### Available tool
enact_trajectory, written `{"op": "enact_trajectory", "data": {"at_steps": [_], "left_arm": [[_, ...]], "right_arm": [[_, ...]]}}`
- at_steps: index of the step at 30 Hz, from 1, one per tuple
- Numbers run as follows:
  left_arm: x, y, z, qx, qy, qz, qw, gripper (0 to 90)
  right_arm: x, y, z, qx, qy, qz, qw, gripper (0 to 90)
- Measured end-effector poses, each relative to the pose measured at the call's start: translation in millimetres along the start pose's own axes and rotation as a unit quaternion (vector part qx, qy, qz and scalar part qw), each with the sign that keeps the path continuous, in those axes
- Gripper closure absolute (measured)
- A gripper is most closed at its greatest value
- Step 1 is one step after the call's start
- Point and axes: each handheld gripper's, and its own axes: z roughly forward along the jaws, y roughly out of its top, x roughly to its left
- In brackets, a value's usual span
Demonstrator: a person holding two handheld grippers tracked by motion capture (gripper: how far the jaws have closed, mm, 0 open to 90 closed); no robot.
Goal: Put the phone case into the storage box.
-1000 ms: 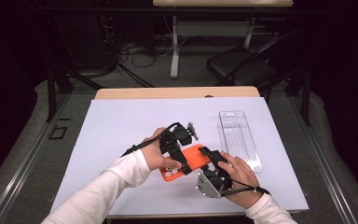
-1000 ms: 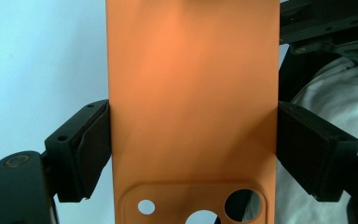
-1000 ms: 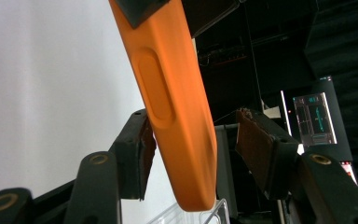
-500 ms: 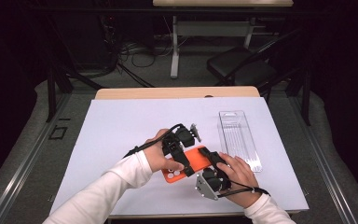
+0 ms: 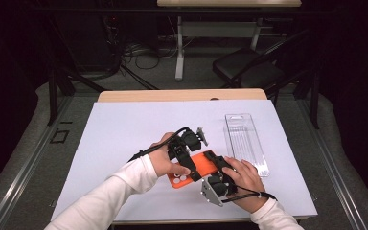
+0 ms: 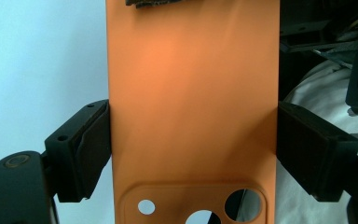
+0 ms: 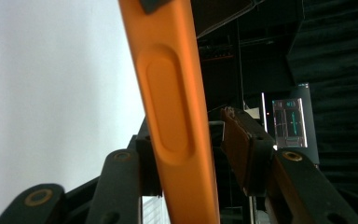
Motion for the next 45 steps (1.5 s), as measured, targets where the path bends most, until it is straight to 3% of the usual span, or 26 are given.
{"op": "enact_trajectory", "data": {"at_steps": [18, 30, 45], "left_arm": [[-2.3, 1.5, 1.8, 0.003, -0.005, 0.004, 1.0, 15.9], [-1.0, 1.4, 1.8, 0.001, -0.01, 0.001, 0.9999, 15.9], [2.1, -0.7, 0.3, -0.004, -0.032, -0.015, 0.9994, 15.9]], "right_arm": [[2.9, -1.8, 3.0, -0.001, -0.005, -0.019, 0.9998, 70.2], [4.6, -1.2, 2.1, -0.005, -0.014, -0.017, 0.9997, 77.1], [5.5, 0.4, 1.4, -0.003, -0.037, -0.038, 0.9986, 85.5]]}}
